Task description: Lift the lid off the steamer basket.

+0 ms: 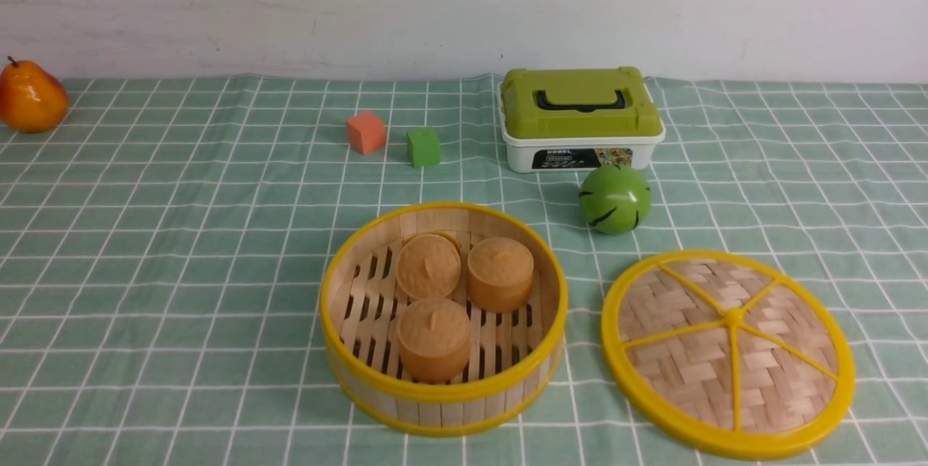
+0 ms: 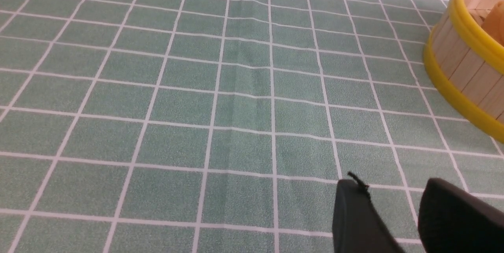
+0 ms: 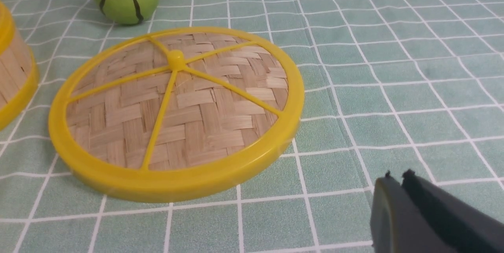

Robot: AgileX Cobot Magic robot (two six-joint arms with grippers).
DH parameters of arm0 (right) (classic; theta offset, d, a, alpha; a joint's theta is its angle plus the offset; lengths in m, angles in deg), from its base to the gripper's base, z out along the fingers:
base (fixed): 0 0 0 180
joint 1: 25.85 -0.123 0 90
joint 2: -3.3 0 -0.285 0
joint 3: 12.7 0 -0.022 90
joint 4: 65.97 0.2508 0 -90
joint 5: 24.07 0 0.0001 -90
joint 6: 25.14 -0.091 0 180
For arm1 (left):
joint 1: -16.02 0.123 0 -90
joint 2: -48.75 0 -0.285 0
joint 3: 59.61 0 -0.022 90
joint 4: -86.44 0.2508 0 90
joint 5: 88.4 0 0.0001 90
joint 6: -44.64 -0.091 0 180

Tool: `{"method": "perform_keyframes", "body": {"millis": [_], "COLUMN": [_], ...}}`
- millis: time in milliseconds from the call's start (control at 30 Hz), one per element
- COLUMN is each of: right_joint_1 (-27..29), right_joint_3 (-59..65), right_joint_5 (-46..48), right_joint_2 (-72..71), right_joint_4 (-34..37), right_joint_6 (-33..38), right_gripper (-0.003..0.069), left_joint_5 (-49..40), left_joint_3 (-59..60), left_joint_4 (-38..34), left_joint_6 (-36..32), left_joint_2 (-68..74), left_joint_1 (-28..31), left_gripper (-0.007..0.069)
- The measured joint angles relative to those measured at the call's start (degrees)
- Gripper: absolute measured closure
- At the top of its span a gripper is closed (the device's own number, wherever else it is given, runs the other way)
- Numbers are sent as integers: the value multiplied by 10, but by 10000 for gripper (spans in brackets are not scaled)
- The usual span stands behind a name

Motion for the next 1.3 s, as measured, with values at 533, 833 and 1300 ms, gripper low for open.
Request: {"method": "perform_keyframes", "body": {"millis": [533, 833, 1300], "right_joint_1": [0, 0, 0], "right_joint_3": [0, 0, 0], "right_joint_5": [1, 1, 1], "right_joint_2": [0, 0, 0], "right_joint_4": [0, 0, 0], "right_joint_6": [0, 0, -1], "right_gripper": [627, 615, 596], "left_joint_5": [0, 0, 0], "left_joint_3": [0, 0, 0], "left_joint_4": [0, 0, 0], "left_joint_6": [0, 0, 0], "left_joint_2": [0, 0, 0], "left_joint_1": [0, 0, 0], "left_gripper": [386, 386, 386]}}
